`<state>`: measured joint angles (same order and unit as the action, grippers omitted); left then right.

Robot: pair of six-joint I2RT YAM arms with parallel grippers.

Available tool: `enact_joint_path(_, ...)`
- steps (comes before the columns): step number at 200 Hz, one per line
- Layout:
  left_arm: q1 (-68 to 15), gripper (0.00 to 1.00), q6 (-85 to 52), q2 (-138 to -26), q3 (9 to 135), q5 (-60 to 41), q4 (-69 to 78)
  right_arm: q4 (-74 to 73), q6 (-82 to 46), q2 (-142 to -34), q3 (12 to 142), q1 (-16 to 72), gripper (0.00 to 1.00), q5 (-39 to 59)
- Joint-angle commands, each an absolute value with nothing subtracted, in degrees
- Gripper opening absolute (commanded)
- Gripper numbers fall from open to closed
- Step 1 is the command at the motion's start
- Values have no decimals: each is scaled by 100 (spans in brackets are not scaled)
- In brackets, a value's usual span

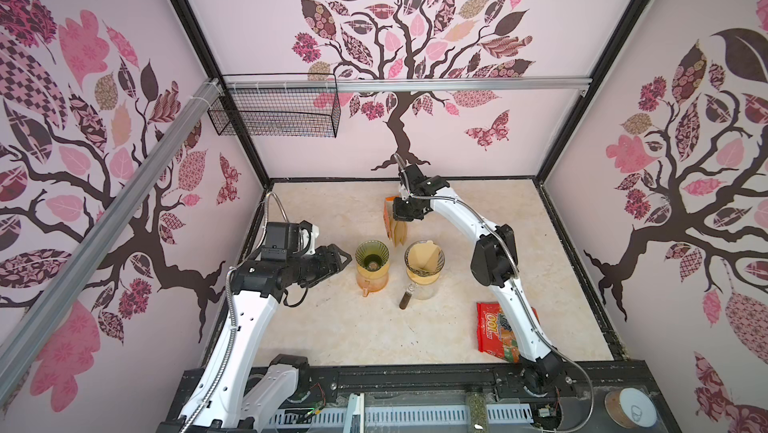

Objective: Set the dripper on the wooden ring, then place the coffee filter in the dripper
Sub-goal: 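Pull the paper filter up out of the box with the right gripper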

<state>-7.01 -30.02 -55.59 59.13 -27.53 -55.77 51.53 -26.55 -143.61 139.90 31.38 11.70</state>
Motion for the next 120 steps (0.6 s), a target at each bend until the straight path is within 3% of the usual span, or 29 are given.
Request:
enact_joint_path(1, -681, 74, -3005, -5555, 5829, -2795, -5458, 5145, -2558, -13782, 14326, 3147, 0, 840)
enact_joint_path(120, -677, 74, -2986, -5364, 5702, -2803, -5607, 4773, -2705, -13592, 14164, 3164, 0, 756)
